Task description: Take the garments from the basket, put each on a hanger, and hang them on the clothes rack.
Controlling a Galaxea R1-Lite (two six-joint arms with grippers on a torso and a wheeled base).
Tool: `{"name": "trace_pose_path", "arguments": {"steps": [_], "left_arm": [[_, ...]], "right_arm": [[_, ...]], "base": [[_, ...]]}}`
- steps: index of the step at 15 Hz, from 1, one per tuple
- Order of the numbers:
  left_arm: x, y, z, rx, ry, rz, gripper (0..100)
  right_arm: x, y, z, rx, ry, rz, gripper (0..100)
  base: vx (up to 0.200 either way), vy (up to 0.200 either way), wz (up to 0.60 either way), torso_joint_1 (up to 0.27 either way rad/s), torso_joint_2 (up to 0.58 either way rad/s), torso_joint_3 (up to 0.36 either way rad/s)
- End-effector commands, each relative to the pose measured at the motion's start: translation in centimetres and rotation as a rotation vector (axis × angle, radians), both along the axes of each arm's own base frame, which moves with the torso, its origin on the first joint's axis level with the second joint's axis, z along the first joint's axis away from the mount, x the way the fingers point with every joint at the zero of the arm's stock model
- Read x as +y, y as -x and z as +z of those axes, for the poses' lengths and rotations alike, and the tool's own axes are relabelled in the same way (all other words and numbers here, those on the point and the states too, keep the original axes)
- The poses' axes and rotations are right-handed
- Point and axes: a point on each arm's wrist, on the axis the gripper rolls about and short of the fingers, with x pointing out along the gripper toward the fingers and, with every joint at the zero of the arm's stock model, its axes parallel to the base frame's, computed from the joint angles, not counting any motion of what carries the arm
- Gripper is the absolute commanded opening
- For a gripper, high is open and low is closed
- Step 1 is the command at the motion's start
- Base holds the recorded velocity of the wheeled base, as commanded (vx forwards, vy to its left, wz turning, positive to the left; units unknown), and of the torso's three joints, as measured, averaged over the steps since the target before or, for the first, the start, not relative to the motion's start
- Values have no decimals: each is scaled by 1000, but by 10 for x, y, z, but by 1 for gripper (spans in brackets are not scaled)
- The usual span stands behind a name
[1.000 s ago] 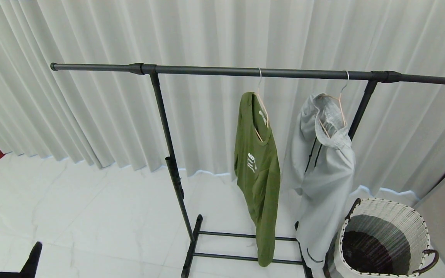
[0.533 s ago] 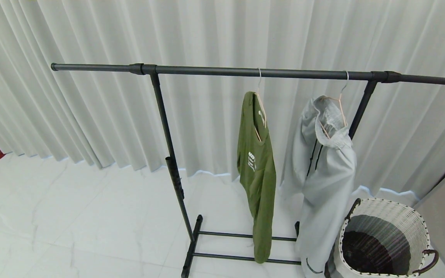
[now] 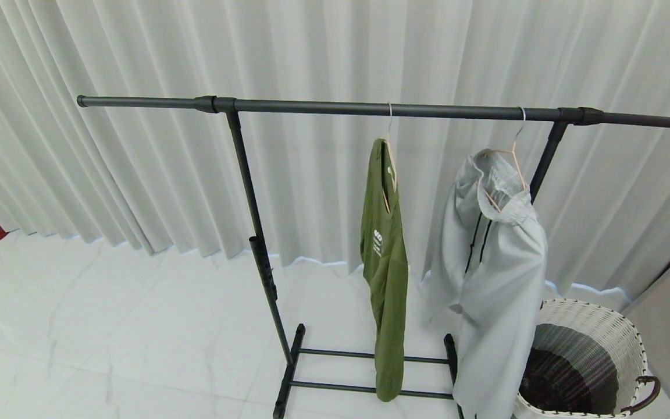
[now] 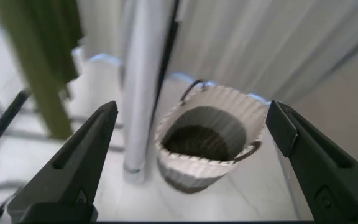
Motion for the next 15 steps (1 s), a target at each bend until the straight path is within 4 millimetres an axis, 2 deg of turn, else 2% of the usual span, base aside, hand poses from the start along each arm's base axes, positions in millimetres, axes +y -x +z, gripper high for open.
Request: {"name": "trace_pose_path", "arguments": {"steps": [1,2,5,8,10,12,13,15], "left_arm": [[0,0,-1,-6,4,-10,100],[-1,0,-1,-14,10,-65,100],[-9,2,-2,-81,2,-562,100],[-15,2,-5,-96,190,-825,100],[-15,2,-6,-95,214,-814,100],[-11,2,-7,-102,212,-637,100],[-12,2,-7,-99,210,-655,100],[-12,2,-8,-88,200,-661,100]], "right_arm": [[0,1,-3,-32,-2,-19,100],[-1,0,-3,-39,1,-41,100],[-1,0,-3,-41,-4,-46,100],[-1,0,-3,-43,-59,-43,100],[0,1,-3,-37,-67,2,100],[2,6,-4,-88,-52,150,100],[2,6,-4,-100,-47,164,100],[0,6,-4,-105,-55,78,100]], "base": [[0,0,0,0,0,0],[0,0,0,0,0,0],[0,0,0,0,0,0],[0,0,0,0,0,0],[0,0,0,0,0,0],[0,0,0,0,0,0],[0,0,0,0,0,0],[0,0,0,0,0,0]]}}
